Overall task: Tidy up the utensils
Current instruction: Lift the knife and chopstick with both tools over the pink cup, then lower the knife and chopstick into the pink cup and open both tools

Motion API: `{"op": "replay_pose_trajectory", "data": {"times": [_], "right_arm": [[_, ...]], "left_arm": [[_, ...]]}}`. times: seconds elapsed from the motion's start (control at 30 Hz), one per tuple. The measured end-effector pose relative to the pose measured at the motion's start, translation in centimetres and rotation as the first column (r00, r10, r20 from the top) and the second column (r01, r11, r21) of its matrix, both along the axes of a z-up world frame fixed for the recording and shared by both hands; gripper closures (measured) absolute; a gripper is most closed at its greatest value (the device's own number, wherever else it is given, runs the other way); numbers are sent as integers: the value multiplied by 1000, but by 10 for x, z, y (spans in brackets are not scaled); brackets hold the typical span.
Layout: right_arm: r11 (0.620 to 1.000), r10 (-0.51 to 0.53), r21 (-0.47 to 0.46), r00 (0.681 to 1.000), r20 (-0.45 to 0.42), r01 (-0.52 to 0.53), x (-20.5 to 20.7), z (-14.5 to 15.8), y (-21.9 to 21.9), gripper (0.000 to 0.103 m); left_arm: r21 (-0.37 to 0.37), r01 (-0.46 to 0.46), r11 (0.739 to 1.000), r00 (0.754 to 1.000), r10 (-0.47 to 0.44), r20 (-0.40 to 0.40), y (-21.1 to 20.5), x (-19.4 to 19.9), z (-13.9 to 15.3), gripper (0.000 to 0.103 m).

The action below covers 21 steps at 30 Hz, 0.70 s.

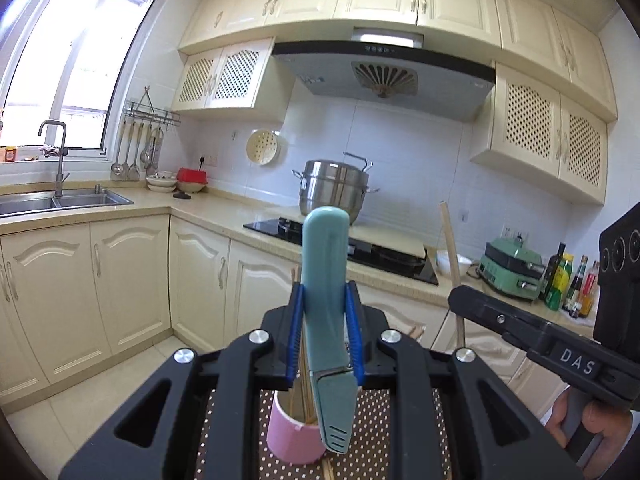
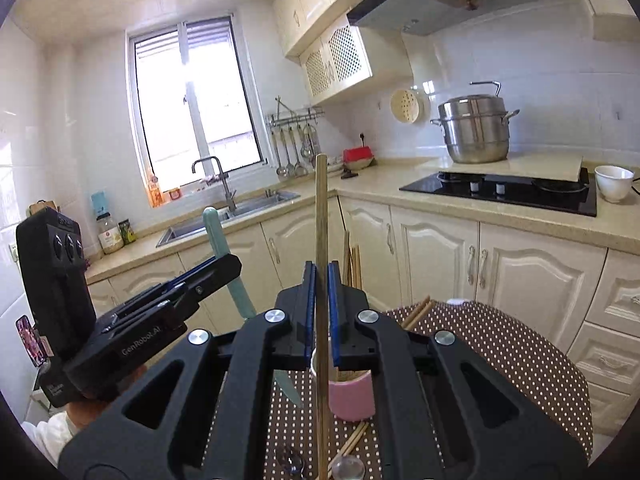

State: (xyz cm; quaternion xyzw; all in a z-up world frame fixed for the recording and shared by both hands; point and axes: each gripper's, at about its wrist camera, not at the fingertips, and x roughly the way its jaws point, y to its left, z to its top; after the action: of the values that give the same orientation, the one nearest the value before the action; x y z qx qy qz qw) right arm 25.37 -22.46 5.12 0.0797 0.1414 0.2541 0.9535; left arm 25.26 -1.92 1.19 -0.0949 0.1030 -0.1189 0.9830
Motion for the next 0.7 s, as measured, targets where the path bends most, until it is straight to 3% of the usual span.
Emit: {"op": "replay_pose_trajectory", "data": {"times": [0.1, 0.37, 0.7], "right_arm": [[999, -19, 29, 999, 49, 18, 5, 6, 0, 97], [991, -114, 95, 974, 195, 97, 25, 5, 5, 97], [981, -170, 138, 952, 253, 139, 58, -15, 19, 96]], "left_arm": [[-26, -3, 1000, 1000, 4, 23, 0, 10, 0, 83], [26, -26, 999, 1000, 26, 2, -8, 50, -16, 83], [83, 7, 997, 997, 0, -81, -8, 80, -53, 83]]}}
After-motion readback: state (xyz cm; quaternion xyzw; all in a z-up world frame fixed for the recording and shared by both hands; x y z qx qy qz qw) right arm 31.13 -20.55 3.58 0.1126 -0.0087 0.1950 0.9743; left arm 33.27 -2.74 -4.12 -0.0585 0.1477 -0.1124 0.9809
